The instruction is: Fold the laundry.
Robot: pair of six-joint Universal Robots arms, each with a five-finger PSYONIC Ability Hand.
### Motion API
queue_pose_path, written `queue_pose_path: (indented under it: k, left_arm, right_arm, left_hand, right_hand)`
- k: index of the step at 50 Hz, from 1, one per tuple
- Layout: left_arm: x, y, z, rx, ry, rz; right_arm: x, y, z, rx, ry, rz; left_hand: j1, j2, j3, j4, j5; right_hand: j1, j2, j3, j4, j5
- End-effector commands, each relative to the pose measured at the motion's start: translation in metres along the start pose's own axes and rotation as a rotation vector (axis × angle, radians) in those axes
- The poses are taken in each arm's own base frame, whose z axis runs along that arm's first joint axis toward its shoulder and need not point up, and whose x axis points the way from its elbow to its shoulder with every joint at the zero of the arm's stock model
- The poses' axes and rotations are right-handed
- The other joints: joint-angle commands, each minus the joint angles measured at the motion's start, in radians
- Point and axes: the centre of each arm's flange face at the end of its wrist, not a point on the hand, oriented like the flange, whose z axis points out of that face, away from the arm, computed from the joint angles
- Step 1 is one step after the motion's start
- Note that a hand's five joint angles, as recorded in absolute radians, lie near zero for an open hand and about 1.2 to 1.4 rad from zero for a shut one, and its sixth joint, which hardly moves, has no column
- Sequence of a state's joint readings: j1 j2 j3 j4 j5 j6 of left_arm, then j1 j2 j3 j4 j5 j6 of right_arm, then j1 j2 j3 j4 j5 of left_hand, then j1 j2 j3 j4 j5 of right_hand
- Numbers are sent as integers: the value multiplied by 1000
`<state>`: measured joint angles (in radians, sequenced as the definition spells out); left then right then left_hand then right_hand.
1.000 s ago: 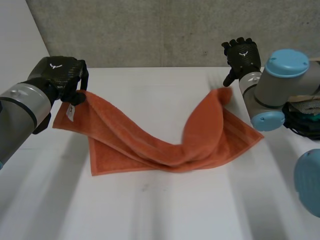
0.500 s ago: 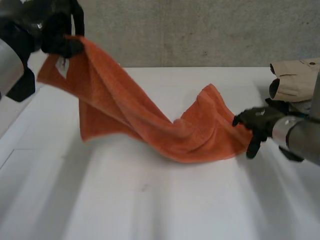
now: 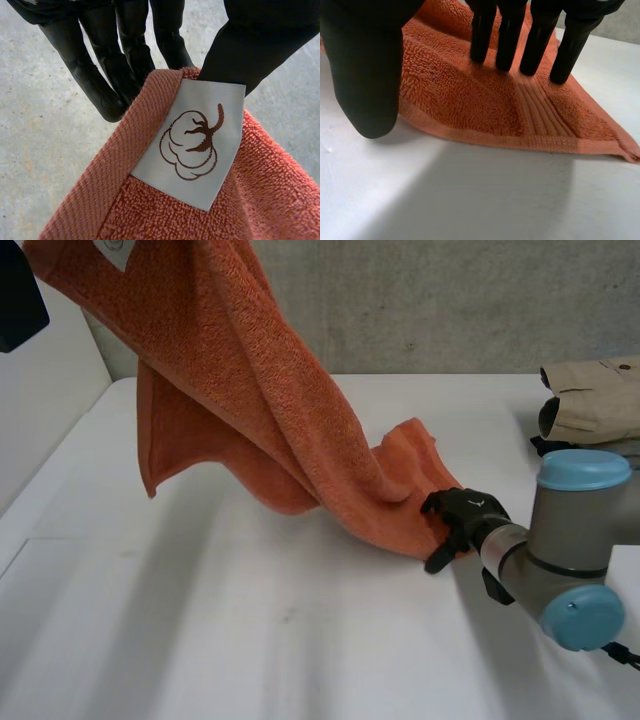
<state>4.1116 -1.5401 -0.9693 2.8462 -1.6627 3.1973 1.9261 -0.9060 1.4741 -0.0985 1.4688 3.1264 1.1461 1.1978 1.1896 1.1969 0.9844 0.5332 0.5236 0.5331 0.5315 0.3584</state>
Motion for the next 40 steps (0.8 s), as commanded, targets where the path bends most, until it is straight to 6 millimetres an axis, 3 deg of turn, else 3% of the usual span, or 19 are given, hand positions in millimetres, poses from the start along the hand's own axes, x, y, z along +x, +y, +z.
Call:
queue_pose_path:
  k: [1, 5, 7, 10, 12, 16, 17, 22, 25, 29, 31, 35, 36, 38, 39, 40]
  left_arm:
    - [-3, 0, 0, -1, -26, 13]
    - [-19, 15, 6, -47, -87, 34]
    - [-36, 32, 12, -94, -140, 58]
    - [-58, 58, 15, -176, -197, 88]
    - [-69, 72, 16, -221, -216, 105]
    - [-92, 126, 16, -395, -223, 134]
    - [-96, 152, 15, -475, -199, 140]
    - [-100, 224, 13, -691, -121, 145]
    - [-104, 264, 14, -796, -112, 149]
    - [-112, 290, 29, -827, -145, 156]
    - [-116, 292, 41, -806, -163, 161]
    - [-126, 274, 79, -664, -211, 171]
    - [-128, 255, 96, -572, -228, 167]
    - [-129, 229, 114, -455, -243, 158]
    - [-129, 200, 130, -318, -259, 143]
    - [-129, 185, 137, -253, -267, 135]
  right_arm:
    - [5, -9, 6, 44, 88, 46]
    - [35, -46, -5, 144, 182, 68]
    - [53, -76, -18, 219, 189, 44]
    - [67, -111, -39, 286, 145, -93]
    - [70, -120, -52, 275, 111, -194]
    - [74, -125, -81, 153, 39, -427]
    - [76, -122, -89, 80, 24, -498]
    - [65, -103, -102, -149, -87, -650]
    - [57, -90, -93, -215, -149, -701]
    - [52, -81, -66, -212, -142, -733]
    - [51, -84, -53, -179, -106, -757]
    - [57, -120, -23, 5, 96, -794]
    - [61, -148, -15, 136, 206, -784]
    - [63, -178, -13, 289, 302, -751]
    - [65, -209, -15, 451, 380, -702]
    - [65, -224, -17, 537, 412, -678]
  left_hand:
    - [250, 198, 207, 199, 237]
    - [250, 198, 207, 199, 237]
    - [250, 198, 207, 199, 237]
    - [250, 198, 207, 199, 237]
    - [250, 198, 207, 199, 237]
    - [250, 198, 207, 199, 237]
    - [250, 198, 207, 199, 237]
    - [250, 198, 207, 199, 237]
    - [250, 198, 207, 199, 237]
    - [250, 198, 207, 199, 237]
    - [250, 198, 207, 199, 237]
    - [250, 198, 207, 199, 237]
    - [250, 198, 207, 199, 237]
    - [250, 198, 207, 199, 237]
    - [250, 198, 207, 199, 237]
    - [250, 198, 207, 199, 237]
  right_hand:
    - [863, 873, 863, 865, 863]
    - [863, 873, 863, 865, 863]
    - [863, 873, 863, 865, 863]
    - [863, 873, 863, 865, 863]
    - [863, 873, 863, 865, 863]
    - [863, 873, 863, 865, 863]
    - [863, 873, 863, 865, 863]
    - [863, 873, 863, 865, 863]
    - [863, 873, 863, 865, 863]
    - [863, 873, 863, 865, 863]
    - [863, 873, 863, 865, 863]
    - [863, 873, 863, 865, 863]
    - [863, 873, 863, 865, 863]
    - [863, 873, 863, 865, 863]
    - [863, 873, 863, 865, 863]
    - [863, 873, 863, 865, 863]
